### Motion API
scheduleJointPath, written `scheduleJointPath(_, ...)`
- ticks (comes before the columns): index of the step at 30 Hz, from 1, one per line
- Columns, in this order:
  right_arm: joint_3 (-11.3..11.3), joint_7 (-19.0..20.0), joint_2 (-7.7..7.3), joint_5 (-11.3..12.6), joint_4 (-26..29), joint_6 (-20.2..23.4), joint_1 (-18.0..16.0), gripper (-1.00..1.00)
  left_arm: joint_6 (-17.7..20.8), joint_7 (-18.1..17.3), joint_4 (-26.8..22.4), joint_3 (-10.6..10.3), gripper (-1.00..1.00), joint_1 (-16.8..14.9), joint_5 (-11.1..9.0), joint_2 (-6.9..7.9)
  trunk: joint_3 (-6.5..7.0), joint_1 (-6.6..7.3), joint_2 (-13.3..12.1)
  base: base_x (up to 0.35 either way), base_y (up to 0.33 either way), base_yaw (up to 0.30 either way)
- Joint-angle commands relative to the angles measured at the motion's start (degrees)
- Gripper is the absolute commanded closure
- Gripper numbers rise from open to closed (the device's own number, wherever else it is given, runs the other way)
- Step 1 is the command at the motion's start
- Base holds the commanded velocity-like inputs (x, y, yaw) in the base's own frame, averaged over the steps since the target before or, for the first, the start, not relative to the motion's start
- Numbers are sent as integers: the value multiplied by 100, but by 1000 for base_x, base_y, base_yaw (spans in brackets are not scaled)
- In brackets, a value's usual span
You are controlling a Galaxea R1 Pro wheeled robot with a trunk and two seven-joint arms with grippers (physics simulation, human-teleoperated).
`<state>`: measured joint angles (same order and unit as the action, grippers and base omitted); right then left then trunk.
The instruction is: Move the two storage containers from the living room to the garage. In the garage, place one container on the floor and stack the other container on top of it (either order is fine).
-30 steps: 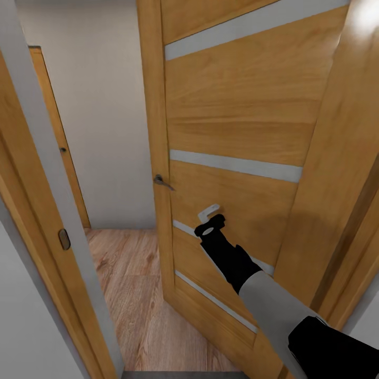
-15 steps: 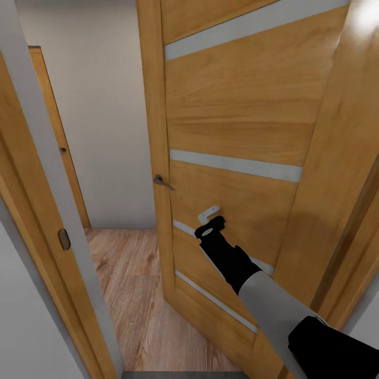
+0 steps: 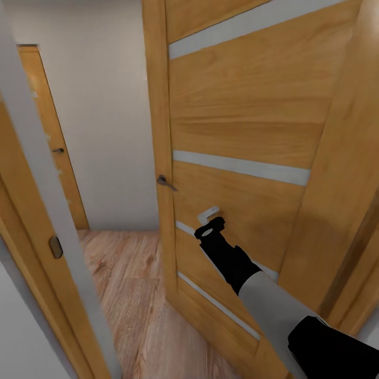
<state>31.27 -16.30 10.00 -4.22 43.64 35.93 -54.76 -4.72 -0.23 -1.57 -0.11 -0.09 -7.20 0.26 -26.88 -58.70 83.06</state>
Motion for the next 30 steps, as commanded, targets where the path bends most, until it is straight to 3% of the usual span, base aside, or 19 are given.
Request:
scheduleJointPath(1, 18, -22, 0, -166, 10, 71, -8, -100, -12, -3, -5, -8, -100, 0, -47, 0, -5, -3, 2, 303, 0, 0)
scheduleJointPath(7, 20, -22, 0, -177, 12, 80, -8, -100, -12, -3, -5, -8, -100, 0, -45, 0, -5, -3, 2, 286, 0, 0)
scheduleJointPath(15, 14, -74, 0, -148, -44, 78, -10, -100, -12, -3, -5, -7, -100, 0, -46, 0, -5, -3, 2, 35, 0, 0)
scheduleJointPath(18, 4, -158, 0, -141, -257, 42, -109, -100, -12, -3, -5, -6, -100, 0, -45, 0, -5, -3, 2, 2, 0, 0)
scheduleJointPath(21, -18, -229, 0, -121, -893, -104, -438, -100, -12, -3, -6, -6, -100, 0, -46, -1, -5, -3, 2, 0, 0, 0)
scheduleJointPath(30, -46, -252, 0, -101, -1297, -208, -697, -100, -12, -3, -7, -6, -100, 0, -48, -3, -5, -3, 2, 0, 0, 0)
